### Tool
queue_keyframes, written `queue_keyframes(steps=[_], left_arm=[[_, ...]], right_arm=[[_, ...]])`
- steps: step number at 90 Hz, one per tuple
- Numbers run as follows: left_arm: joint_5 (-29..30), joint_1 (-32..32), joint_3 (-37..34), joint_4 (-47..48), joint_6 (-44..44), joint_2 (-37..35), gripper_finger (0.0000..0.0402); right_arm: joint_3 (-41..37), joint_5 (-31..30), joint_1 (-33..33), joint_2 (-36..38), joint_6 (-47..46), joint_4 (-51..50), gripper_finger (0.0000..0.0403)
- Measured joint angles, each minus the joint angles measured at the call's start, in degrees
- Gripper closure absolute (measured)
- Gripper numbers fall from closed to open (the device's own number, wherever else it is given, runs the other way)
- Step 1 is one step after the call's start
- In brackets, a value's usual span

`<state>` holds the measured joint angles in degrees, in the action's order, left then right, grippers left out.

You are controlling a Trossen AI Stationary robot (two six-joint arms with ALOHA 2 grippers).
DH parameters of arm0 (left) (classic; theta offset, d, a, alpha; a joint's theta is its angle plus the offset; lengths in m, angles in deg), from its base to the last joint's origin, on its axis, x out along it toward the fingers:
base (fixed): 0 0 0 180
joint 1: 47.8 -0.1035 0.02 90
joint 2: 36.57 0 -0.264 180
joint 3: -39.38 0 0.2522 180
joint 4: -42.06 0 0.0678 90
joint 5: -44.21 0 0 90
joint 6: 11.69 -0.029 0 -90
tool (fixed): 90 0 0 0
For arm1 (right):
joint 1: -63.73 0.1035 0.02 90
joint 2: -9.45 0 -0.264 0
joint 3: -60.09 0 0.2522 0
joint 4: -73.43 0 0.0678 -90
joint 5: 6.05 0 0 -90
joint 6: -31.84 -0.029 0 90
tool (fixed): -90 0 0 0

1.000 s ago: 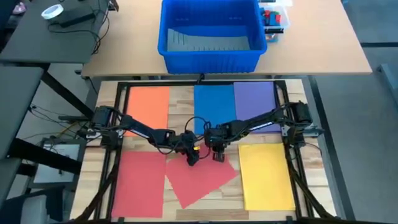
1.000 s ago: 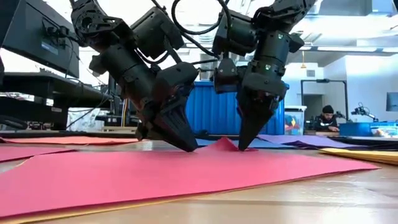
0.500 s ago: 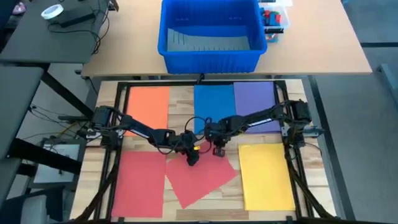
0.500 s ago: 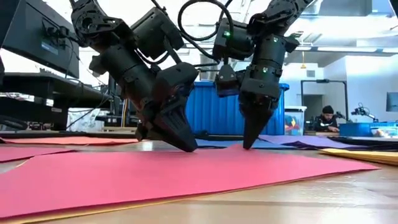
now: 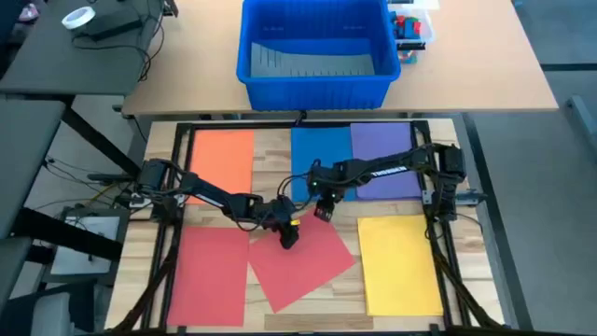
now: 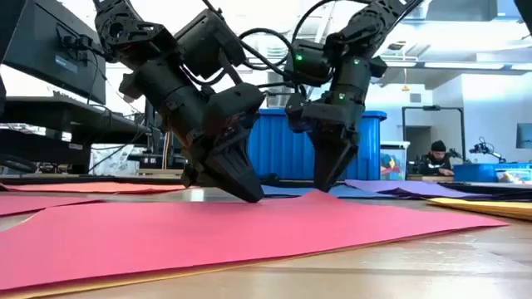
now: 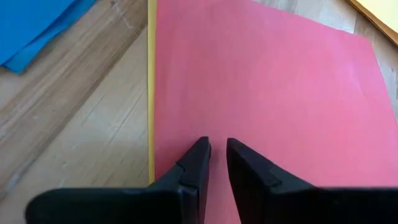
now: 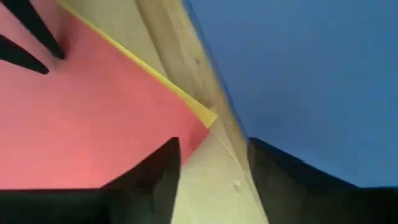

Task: Organize paper
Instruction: Stack the red paper on top of the other red paper

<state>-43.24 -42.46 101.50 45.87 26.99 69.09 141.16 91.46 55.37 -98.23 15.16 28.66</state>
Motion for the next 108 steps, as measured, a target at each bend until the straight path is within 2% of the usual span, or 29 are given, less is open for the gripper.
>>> queue_keyframes(steps=[8, 18, 50, 57, 77, 108], left_arm=[[0.0, 0.0, 0.0, 0.02, -0.04, -0.02, 0.0359], [0.02, 0.02, 0.0, 0.02, -0.04, -0.02, 0.0359], [0.04, 0.02, 0.0, 0.09, -0.48, -0.04, 0.0359], [0.04, 0.01, 0.0, 0.1, -0.5, -0.04, 0.0359], [0.02, 0.0, 0.0, 0.11, -0.46, -0.04, 0.0359], [-1.09, 0.0, 0.0, 0.15, -0.5, -0.07, 0.0359]], right_arm=[[-0.02, 1.95, 0.1, -0.12, 0.0, 1.14, 0.02], [-0.04, 4.54, 0.15, -0.28, -1.8, 2.55, 0.0204], [-0.68, 3.95, 0.35, -0.42, -3.24, 4.59, 0.0233], [-1.61, 2.07, 0.25, -0.42, -6.08, 4.94, 0.0234], [-1.95, 1.65, -0.95, -0.44, -15.76, 4.9, 0.0234], [-1.95, 2.83, -0.46, -0.44, -21.54, 6.66, 0.0234]])
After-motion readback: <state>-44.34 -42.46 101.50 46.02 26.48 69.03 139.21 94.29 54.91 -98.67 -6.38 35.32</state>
